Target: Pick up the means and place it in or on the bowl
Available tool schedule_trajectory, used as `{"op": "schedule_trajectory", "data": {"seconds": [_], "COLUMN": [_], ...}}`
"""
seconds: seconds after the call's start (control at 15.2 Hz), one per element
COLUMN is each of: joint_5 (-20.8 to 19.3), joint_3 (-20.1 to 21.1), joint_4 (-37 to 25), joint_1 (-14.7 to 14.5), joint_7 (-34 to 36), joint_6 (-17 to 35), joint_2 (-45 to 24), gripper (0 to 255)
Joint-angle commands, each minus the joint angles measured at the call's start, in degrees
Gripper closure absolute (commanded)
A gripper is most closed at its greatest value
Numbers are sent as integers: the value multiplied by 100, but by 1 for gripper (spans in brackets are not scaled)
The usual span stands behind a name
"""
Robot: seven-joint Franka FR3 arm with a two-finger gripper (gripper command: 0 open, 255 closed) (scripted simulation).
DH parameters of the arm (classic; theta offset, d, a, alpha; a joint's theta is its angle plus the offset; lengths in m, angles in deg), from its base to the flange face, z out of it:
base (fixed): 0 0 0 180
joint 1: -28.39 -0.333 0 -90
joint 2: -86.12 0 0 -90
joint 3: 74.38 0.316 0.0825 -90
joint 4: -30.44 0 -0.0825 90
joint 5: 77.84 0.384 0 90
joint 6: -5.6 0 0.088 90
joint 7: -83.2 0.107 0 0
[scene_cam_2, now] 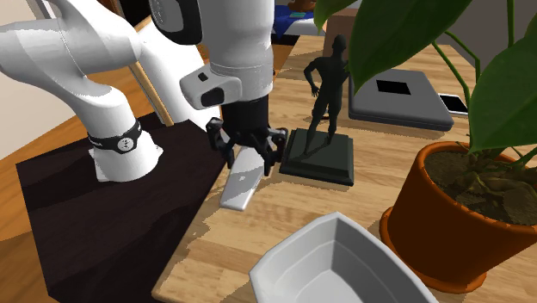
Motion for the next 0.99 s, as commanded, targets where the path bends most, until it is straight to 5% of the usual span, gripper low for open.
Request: {"op": "schedule_trajectory", "data": {"seconds": [0.0, 0.26, 0.59, 0.92], "joint_5": [54, 106, -714, -1581], "joint_3": [-59, -148, -61, -104], "joint_4": [-61, -179, -1200, -2361], "joint_1": [-33, -75, 461, 684], "joint_7": [-52, -107, 129, 466], "joint_6": [-216, -552, -495, -675], "joint_2": [161, 389, -779, -1939], "gripper": [255, 255, 255, 255]}}
